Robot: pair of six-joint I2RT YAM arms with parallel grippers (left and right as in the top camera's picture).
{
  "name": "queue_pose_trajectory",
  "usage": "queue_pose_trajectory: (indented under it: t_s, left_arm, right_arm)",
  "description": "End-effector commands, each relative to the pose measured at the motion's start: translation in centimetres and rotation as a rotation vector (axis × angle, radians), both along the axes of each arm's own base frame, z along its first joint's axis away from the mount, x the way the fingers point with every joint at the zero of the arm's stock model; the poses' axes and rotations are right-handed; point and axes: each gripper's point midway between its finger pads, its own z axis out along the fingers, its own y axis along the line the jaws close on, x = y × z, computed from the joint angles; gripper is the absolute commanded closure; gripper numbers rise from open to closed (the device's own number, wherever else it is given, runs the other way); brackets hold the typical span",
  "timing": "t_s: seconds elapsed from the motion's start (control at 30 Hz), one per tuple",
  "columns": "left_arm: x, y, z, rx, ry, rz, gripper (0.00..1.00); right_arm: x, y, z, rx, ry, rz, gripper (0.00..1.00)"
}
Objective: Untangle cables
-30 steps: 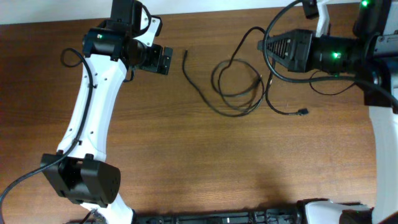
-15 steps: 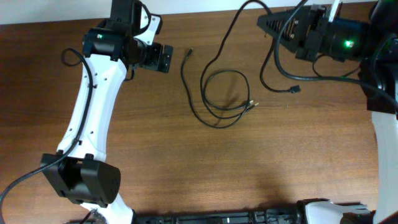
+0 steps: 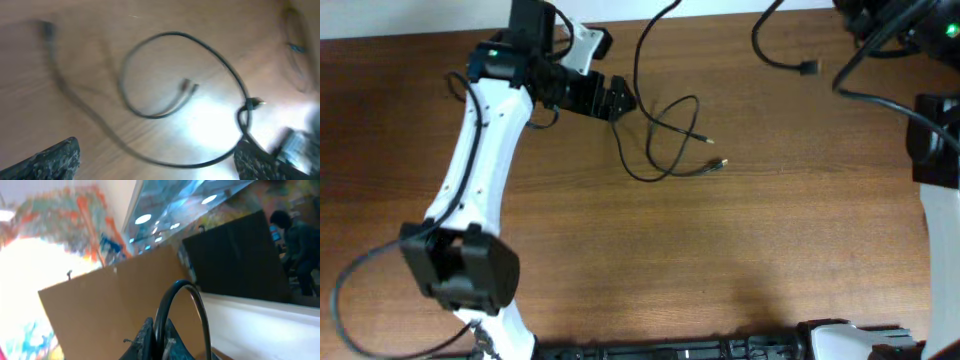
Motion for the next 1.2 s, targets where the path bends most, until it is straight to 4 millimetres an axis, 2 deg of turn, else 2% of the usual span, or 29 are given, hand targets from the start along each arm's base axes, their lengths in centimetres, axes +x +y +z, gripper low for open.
queue_pose_trajectory:
  t_s: [0.0,0.1,0.2,0.37,0.47,0.6,0.73,1.0,1.1,1.17]
  left_arm:
    - [-1.7,-4.0,1.0,-0.253,-0.003,-0.241,0.01]
    - [-1.9,-4.4,1.0,-0.285,-0.007,-0.273,0.01]
    - [-2.0,-4.5,1.2,-0.299,-0.031,-0.302,0.01]
    - [-2.3,-4.7,1.6,-0.318,-0.071,-0.348,0.01]
    - [-3.6,-6.3,3.3,-0.417,-0.177,-0.489,0.01]
    - [-4.5,-8.5,4.0,-0.434,-0.341,-0.638,0.01]
    - [-3.3,-11.0,5.4,-0.44,-0.537,-0.716,0.01]
    - [-1.5,-12.8,7.7,-0.455,-0.682,-0.711,0.01]
    - [-0.8,-12.8,7.4,-0.414,-0.698,-0.69,0.01]
    - [0.4,-12.7,6.8,-0.363,-0.678,-0.629,0.01]
  right_arm:
    - [1.0,-1.0,0.9,0.08,0.044,-0.054,0.96]
    - [2.1,-1.6,0.3,0.076,0.067,-0.077,0.96]
    - [3.1,-3.1,-0.1,0.075,0.082,-0.122,0.96]
    - [3.5,-4.4,-0.4,0.079,0.11,-0.141,0.96]
    - [3.4,-4.3,-0.5,0.073,0.11,-0.134,0.96]
    - [3.4,-4.3,-0.5,0.092,0.138,-0.121,0.96]
    - [3.3,-4.3,-0.4,0.106,0.157,-0.11,0.96]
    - [3.1,-4.0,-0.6,0.104,0.175,-0.084,0.96]
    - [3.0,-3.9,-0.6,0.099,0.176,-0.078,0.96]
    - [2.9,-3.8,-0.7,0.097,0.182,-0.069,0.96]
